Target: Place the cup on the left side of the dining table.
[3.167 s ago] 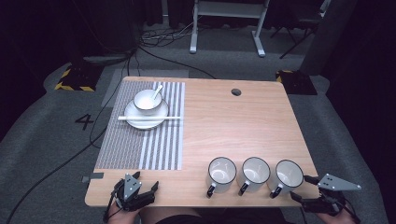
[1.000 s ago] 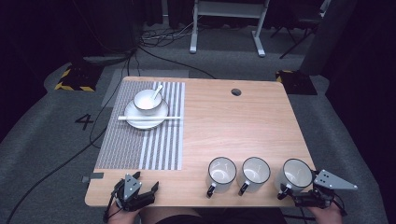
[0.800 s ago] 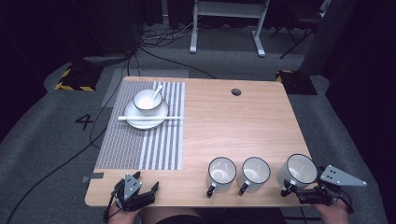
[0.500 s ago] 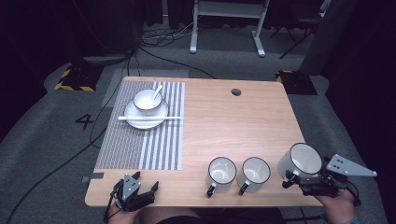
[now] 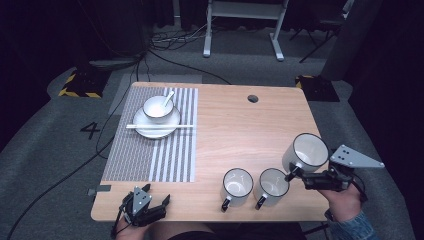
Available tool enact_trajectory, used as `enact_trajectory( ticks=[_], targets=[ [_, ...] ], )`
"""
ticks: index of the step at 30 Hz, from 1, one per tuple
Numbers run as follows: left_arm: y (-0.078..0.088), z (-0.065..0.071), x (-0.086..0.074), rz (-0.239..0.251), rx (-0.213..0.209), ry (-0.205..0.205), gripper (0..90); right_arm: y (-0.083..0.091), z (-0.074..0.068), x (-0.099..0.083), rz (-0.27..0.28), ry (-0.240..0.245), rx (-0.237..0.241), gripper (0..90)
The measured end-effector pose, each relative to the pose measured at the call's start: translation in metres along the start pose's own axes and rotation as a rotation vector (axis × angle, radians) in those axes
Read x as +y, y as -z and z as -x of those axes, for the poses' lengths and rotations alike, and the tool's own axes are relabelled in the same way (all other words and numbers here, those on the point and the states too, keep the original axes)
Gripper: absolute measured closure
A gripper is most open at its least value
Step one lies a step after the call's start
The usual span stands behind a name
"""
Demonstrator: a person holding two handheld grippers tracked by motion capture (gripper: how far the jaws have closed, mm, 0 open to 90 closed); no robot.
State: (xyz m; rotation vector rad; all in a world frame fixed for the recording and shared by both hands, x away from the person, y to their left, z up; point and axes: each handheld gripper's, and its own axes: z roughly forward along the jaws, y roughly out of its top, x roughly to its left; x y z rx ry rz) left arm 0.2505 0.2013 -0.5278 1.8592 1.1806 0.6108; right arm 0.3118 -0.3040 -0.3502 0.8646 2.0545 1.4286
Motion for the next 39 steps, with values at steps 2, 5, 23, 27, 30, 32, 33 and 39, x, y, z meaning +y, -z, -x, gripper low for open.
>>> enact_trajectory(
  ticks=[2, 5, 23, 27, 30, 32, 33, 39],
  targets=[
    [0.0, 0.0, 0.0, -0.001, -0.001, 0.0, 20.7, -0.008, -0.004, 0.006, 0.001, -0.003, -0.006, 3.3],
    [0.0, 0.0, 0.0, -0.001, -0.007, -0.007, 20.7, -0.018, -0.01, 0.013, 0.01, 0.007, -0.031, 3.3],
    [-0.001, 0.002, 0.0, -0.001, -0.019, -0.01, 19.9, -0.08, -0.047, 0.055, -0.02, 0.054, -0.036, 3.3],
    [-0.001, 0.001, 0.001, -0.003, -0.016, -0.017, 19.9, -0.096, -0.056, 0.064, -0.012, 0.063, -0.022, 3.3],
    [-0.001, 0.001, 0.0, 0.001, -0.013, -0.015, 20.0, -0.109, -0.063, 0.069, -0.011, 0.06, -0.009, 3.3],
    [-0.001, 0.001, 0.0, 0.006, -0.011, -0.017, 20.0, -0.117, -0.067, 0.072, -0.011, 0.052, -0.012, 3.3],
    [-0.001, 0.002, -0.001, 0.011, -0.013, -0.009, 20.0, -0.121, -0.069, 0.073, -0.008, 0.047, -0.011, 3.3],
    [0.001, -0.003, -0.004, 0.047, -0.007, 0.055, 21.0, -0.146, -0.083, 0.081, -0.014, 0.042, 0.018, 3.3]
  ],
)
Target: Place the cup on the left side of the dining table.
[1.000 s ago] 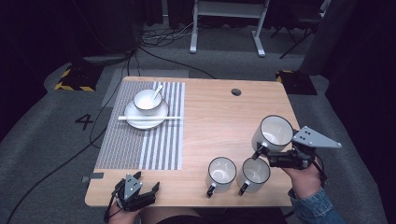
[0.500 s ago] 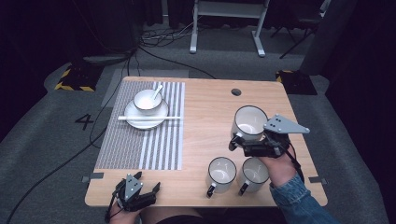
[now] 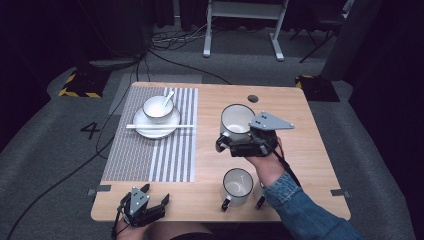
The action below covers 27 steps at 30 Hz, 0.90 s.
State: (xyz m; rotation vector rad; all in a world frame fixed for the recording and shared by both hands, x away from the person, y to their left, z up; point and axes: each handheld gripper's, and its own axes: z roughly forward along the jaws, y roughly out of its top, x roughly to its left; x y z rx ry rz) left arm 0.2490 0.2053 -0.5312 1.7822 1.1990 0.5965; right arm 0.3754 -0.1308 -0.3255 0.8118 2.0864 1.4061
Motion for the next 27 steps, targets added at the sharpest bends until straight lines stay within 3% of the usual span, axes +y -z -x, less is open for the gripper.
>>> enact_trajectory(
  ticks=[2, 3, 6, 9, 27],
  targets=[
    [0.0, 0.001, 0.0, 0.0, 0.008, -0.006, 21.2, -0.009, -0.006, 0.003, 0.008, 0.009, 0.009, 3.3],
    [-0.001, 0.003, 0.0, -0.015, 0.023, -0.041, 21.2, -0.013, -0.01, 0.005, 0.009, 0.008, 0.01, 3.3],
    [0.0, 0.003, 0.001, -0.022, 0.025, -0.057, 20.9, -0.027, -0.018, 0.008, 0.008, 0.004, 0.024, 3.3],
    [-0.002, 0.005, 0.001, -0.022, -0.003, -0.067, 20.8, -0.041, -0.028, 0.011, -0.003, 0.0, 0.037, 3.3],
    [-0.003, 0.005, 0.004, -0.04, -0.009, -0.068, 20.7, -0.117, -0.078, 0.014, -0.036, 0.006, 0.029, 3.3]
  ],
)
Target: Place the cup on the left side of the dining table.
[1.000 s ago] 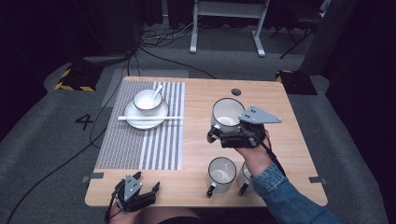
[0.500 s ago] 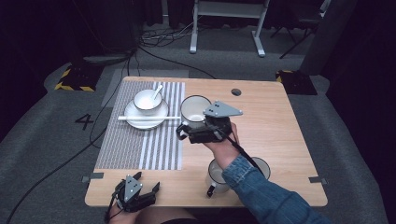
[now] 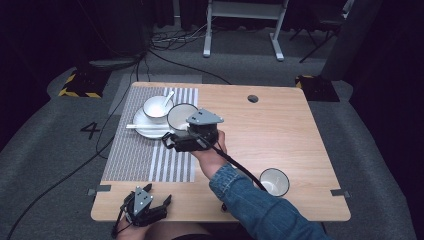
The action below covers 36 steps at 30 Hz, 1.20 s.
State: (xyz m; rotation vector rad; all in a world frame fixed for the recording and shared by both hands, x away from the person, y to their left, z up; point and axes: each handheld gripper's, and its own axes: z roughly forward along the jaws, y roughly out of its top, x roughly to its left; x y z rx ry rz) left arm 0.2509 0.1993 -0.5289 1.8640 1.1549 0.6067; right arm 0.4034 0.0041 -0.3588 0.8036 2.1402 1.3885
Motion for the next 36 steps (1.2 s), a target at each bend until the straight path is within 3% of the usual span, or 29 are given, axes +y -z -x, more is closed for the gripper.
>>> enact_trajectory(
  ticks=[9, 19, 36],
  targets=[
    [-0.001, 0.0, 0.001, -0.002, -0.006, 0.007, 20.7, -0.028, -0.018, -0.004, -0.008, -0.017, -0.01, 3.3],
    [-0.001, 0.001, 0.001, -0.002, -0.004, 0.01, 20.7, -0.056, -0.025, -0.016, -0.025, -0.019, -0.018, 3.3],
    [-0.001, 0.0, 0.001, -0.003, -0.005, 0.005, 20.7, -0.091, -0.042, -0.048, -0.063, -0.044, 0.026, 3.3]
  ],
)
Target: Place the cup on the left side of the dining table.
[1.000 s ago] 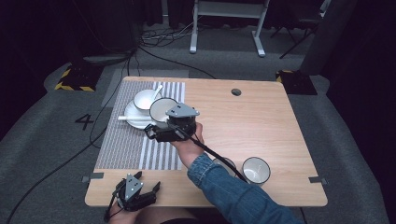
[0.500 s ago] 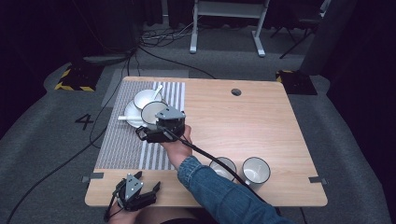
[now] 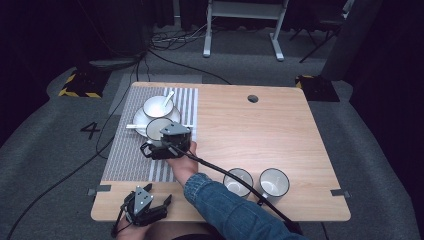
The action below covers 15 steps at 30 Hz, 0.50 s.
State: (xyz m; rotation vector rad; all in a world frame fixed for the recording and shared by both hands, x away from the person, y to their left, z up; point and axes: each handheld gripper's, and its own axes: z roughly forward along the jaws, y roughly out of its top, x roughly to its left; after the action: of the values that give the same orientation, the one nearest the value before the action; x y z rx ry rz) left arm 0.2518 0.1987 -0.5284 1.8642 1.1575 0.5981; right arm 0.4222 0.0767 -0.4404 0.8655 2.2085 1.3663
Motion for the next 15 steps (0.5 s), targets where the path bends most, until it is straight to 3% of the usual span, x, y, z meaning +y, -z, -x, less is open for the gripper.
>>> enact_trajectory(
  ticks=[9, 15],
  targets=[
    [0.0, 0.0, 0.0, 0.003, -0.003, 0.007, 20.7, -0.013, -0.011, -0.015, -0.007, 0.011, 0.035, 3.3],
    [0.0, 0.0, 0.0, -0.001, -0.006, 0.0, 20.7, -0.019, -0.011, -0.023, -0.025, -0.008, 0.054, 3.3]
  ],
)
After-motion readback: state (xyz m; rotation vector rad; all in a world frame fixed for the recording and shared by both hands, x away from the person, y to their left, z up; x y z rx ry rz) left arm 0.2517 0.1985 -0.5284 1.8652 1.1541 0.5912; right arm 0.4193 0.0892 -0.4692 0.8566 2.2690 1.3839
